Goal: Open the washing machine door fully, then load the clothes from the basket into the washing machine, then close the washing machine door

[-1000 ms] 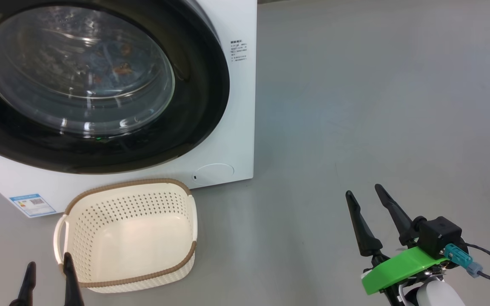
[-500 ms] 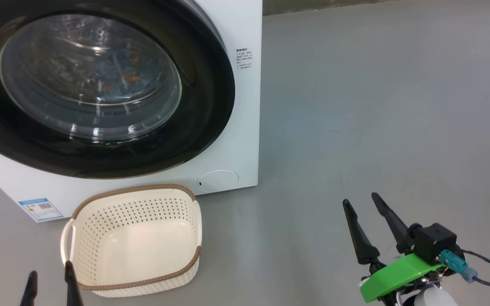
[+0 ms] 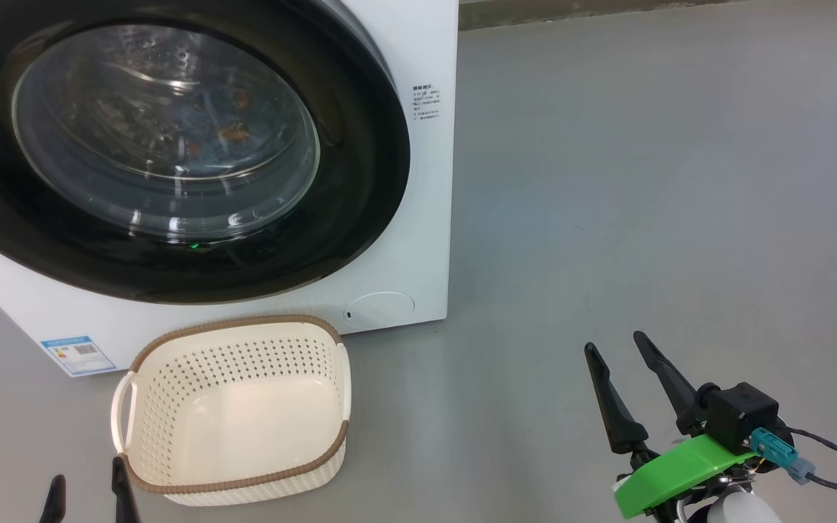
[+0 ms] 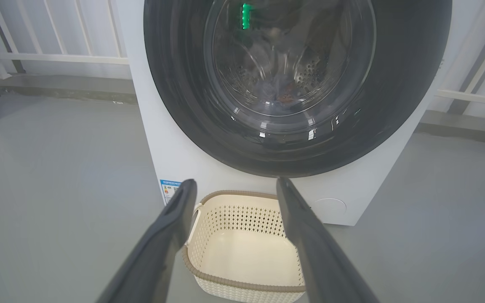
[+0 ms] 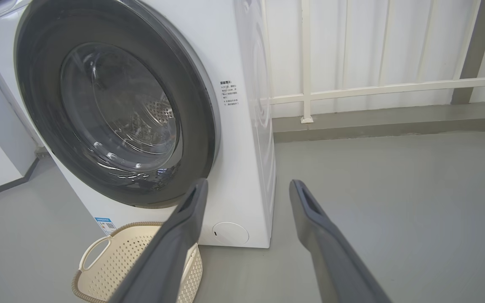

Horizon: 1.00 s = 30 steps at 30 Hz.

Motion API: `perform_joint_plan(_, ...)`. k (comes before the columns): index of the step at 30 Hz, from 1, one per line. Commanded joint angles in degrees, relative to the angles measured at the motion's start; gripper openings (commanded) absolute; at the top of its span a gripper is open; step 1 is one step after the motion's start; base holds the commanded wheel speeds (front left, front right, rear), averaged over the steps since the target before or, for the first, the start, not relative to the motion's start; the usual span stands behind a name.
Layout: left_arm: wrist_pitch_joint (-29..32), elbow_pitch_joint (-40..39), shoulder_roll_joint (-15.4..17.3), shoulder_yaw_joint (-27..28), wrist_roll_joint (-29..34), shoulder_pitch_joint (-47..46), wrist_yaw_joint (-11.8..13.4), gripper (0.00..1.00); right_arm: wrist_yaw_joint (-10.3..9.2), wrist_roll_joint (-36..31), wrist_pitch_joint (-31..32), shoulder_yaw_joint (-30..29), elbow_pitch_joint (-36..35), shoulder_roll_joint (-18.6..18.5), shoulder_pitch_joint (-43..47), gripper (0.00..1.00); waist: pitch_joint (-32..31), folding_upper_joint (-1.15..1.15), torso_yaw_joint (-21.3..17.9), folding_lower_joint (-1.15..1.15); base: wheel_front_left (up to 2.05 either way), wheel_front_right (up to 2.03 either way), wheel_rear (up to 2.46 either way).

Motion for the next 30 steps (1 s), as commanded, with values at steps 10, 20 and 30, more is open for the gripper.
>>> perform_joint_plan(10, -0.37, -0.72, 0.35, 1.48, -0.62, -0.88, 1.23, 1.0, -0.09, -0.07, -0.26, 1.57, -1.12, -0.53, -0.38, 1.0, 0.28, 0.0, 0.55, 0.0, 0.0, 0.0, 0.0)
perform_joint_plan(20, -0.37, -0.55, 0.35, 1.49, -0.82, -0.94, 1.52, 1.0, -0.09, -0.2, -0.26, 1.68, -1.19, -0.4, -0.43, 1.0, 0.46, 0.0, 0.97, 0.0, 0.0, 0.0, 0.0)
perform_joint_plan(30, -0.37, -0.52, 0.35, 1.87, -1.29, -1.11, 1.78, 1.0, -0.09, -0.1, -0.26, 1.7, -1.06, -0.2, -0.56, 1.0, 0.74, 0.0, 1.23, 0.0, 0.0, 0.0, 0.0)
